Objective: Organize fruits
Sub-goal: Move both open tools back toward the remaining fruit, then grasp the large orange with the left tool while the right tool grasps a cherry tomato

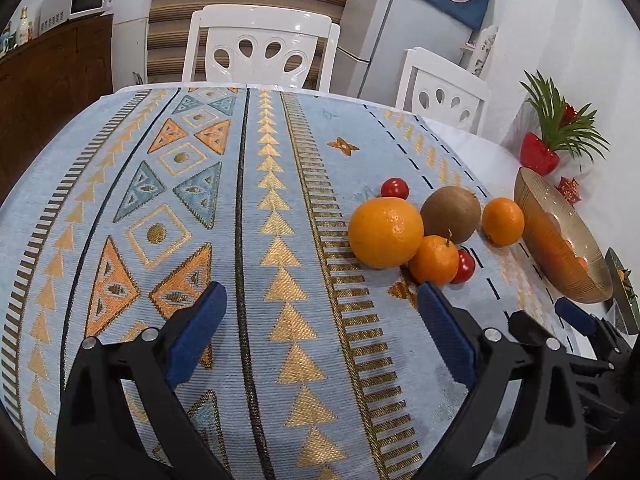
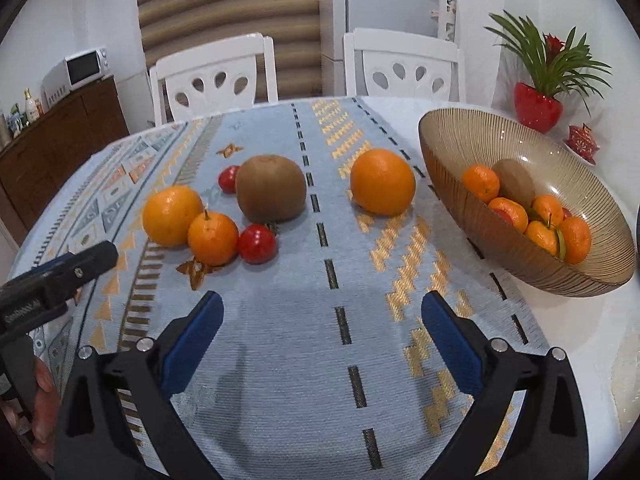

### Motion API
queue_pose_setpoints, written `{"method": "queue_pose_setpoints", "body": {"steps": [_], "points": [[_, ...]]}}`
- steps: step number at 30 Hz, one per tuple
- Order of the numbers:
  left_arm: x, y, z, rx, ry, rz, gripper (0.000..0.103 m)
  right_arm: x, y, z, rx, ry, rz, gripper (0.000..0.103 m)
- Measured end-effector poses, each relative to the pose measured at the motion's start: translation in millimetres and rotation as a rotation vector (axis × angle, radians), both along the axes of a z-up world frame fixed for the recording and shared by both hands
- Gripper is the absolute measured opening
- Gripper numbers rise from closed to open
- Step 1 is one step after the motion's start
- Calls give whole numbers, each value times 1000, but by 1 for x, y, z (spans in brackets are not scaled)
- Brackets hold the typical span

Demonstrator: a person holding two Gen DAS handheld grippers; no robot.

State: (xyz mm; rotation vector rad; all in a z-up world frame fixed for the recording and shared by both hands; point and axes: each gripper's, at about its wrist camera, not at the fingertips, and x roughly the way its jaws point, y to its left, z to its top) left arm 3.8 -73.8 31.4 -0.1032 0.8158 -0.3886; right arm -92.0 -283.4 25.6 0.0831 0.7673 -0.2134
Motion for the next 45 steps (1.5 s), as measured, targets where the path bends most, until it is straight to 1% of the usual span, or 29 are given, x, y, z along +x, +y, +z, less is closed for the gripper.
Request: {"method": "queue_pose_setpoints", "body": {"steps": [6, 8, 9, 10, 11, 12, 13, 15, 18, 19, 20, 21, 23, 25, 28, 30, 33, 35, 38, 41, 42, 43, 44, 45], "points": [[0, -1, 0, 3, -3, -6, 96, 0, -4, -1, 31, -2, 13, 98], [2, 1, 0, -14, 17, -13, 95, 1, -7, 0, 64, 4, 38, 98], [5, 2, -1, -40, 52, -28, 94, 3, -8, 0, 89, 15, 65, 96], [13, 3, -2, -71, 132, -60, 92, 7, -9, 0, 105, 36, 94, 92], [20, 2, -2, -73, 205, -81, 90, 11, -10, 1, 114, 57, 116, 83], [26, 1, 0, -54, 260, -95, 88, 16, -11, 3, 125, 78, 140, 74], [32, 0, 6, -60, 276, -109, 87, 22, -12, 7, 141, 96, 169, 71], [40, 0, 16, -88, 270, -129, 88, 32, -14, 13, 159, 110, 205, 70], [54, -9, 27, -84, 225, -138, 88, 47, -7, 16, 132, 124, 262, 70], [61, -15, 25, -79, 222, -139, 88, 53, -3, 13, 119, 135, 287, 70], [67, -19, 20, -80, 232, -139, 88, 58, -1, 9, 116, 147, 303, 67], [73, -23, 14, -91, 249, -141, 87, 61, 1, 4, 116, 161, 317, 60], [80, -27, 4, -128, 273, -152, 85, 68, 4, -2, 100, 175, 333, 56], [83, -30, -1, -141, 268, -173, 85, 68, 5, -4, 70, 163, 342, 56], [85, -33, -6, -149, 257, -193, 85, 72, 3, -6, 59, 165, 370, 55], [87, -36, -10, -166, 267, -200, 85, 77, 5, -11, 53, 182, 391, 47], [88, -39, -15, -169, 272, -203, 83, 80, 7, -15, 54, 190, 407, 43], [87, -42, -14, -172, 259, -216, 83, 82, 6, -17, 54, 193, 411, 41], [86, -47, -14, -164, 251, -227, 83, 85, 5, -21, 51, 192, 408, 41], [87, -52, -17, -163, 252, -226, 78, 86, 5, -22, 51, 184, 413, 41], [86, -53, -16, -161, 245, -228, 74, 86, 6, -22, 51, 181, 412, 39], [86, -52, -17, -178, 251, -236, 71, 86, 6, -22, 50, 179, 415, 37], [87, -52, -17, -185, 255, -232, 70, 86, 6, -22, 52, 177, 420, 29], [87, -51, -17, -189, 253, -227, 65, 86, 7, -21, 53, 175, 423, 29]]}}
